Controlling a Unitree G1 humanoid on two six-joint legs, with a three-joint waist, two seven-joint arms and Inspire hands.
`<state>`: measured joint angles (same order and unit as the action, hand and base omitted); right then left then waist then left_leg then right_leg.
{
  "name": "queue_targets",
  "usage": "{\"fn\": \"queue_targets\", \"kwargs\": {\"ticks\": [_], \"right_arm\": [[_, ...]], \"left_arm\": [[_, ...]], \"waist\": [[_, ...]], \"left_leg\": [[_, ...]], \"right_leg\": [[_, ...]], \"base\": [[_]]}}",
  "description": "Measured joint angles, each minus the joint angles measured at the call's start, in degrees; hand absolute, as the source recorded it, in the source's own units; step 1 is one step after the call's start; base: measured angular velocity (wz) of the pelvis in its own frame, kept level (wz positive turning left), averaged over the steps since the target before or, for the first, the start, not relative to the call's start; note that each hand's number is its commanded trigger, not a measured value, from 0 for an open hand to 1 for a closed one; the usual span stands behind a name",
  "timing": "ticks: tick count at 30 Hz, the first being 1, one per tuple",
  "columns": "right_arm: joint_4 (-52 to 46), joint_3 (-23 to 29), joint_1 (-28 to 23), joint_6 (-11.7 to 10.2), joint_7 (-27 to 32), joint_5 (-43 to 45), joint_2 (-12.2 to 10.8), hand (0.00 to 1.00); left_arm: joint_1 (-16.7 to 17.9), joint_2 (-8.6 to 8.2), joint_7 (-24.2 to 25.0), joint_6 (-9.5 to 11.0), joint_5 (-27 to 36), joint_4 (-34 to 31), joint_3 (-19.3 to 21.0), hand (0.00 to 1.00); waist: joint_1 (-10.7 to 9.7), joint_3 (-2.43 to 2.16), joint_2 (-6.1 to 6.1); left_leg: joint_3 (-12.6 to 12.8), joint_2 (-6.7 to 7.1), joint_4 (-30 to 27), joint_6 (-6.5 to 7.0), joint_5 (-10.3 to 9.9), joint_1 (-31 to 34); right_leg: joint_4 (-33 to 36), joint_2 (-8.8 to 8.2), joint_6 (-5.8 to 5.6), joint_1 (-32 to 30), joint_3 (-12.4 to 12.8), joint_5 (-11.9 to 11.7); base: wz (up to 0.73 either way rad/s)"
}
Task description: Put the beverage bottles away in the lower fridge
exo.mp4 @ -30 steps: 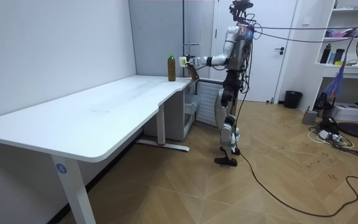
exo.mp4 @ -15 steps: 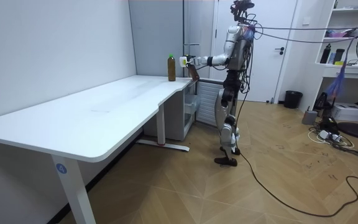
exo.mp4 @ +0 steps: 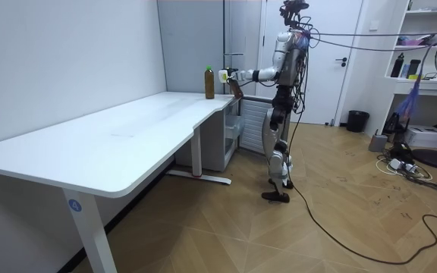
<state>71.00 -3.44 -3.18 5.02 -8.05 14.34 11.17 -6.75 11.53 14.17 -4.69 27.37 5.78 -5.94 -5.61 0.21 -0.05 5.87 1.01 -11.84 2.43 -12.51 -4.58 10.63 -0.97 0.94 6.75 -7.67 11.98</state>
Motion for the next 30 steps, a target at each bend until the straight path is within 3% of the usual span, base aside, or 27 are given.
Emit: {"fn": "queue_targets", "kwargs": {"ticks": [2,9,13,26,30], "right_arm": [[0.1,-0.4,-0.3,0.0,1.1,-1.4,0.0,0.0],[-0.3,-1.5,0.1,-0.2,1.9,-3.6,0.4,0.0],[-3.6,-4.1,0.1,-0.3,1.8,-3.3,1.1,0.0],[-9.0,-4.8,1.1,-0.4,1.5,-3.4,1.3,0.0],[-14.8,-6.6,3.0,-3.6,0.2,-7.7,-1.2,0.0]], "left_arm": [[0.0,-0.04,0.0,0.0,0.0,-0.6,0.0,1.0],[1.0,-0.14,-1.1,0.4,-0.3,-5.6,-0.5,1.0],[3.9,-0.52,-1.2,1.4,-0.9,-9.2,-2.5,1.0],[7.2,-1.82,-0.5,1.4,0.1,-9.2,-3.5,1.0],[8.5,-1.61,-0.1,1.4,0.2,-9.2,-3.8,1.0]], "waist": [[1.2,0.0,0.01],[2.7,0.0,0.2],[3.4,0.02,0.4],[5.6,0.08,0.4],[5.7,0.13,0.29]], "left_leg": [[-0.1,-0.03,0.0,0.0,0.0,0.0],[-0.6,-0.05,-0.5,-0.01,0.0,0.4],[-1.1,-0.04,-0.9,-0.01,0.0,0.8],[-1.2,-0.05,-1.8,-0.07,0.0,2.4],[-1.4,-0.17,-1.7,-0.13,0.1,2.3]], "right_leg": [[0.0,-0.1,0.02,0.0,-0.3,0.0],[0.0,-0.18,0.11,0.1,-0.4,-0.1],[0.1,-0.26,0.12,0.3,-1.0,-0.1],[0.0,-0.36,0.18,-0.6,-2.4,-0.1],[0.0,-0.42,0.19,-0.6,-3.5,-0.1]], "base": [[0.02],[0.03],[0.08],[0.05],[0.02]]}}
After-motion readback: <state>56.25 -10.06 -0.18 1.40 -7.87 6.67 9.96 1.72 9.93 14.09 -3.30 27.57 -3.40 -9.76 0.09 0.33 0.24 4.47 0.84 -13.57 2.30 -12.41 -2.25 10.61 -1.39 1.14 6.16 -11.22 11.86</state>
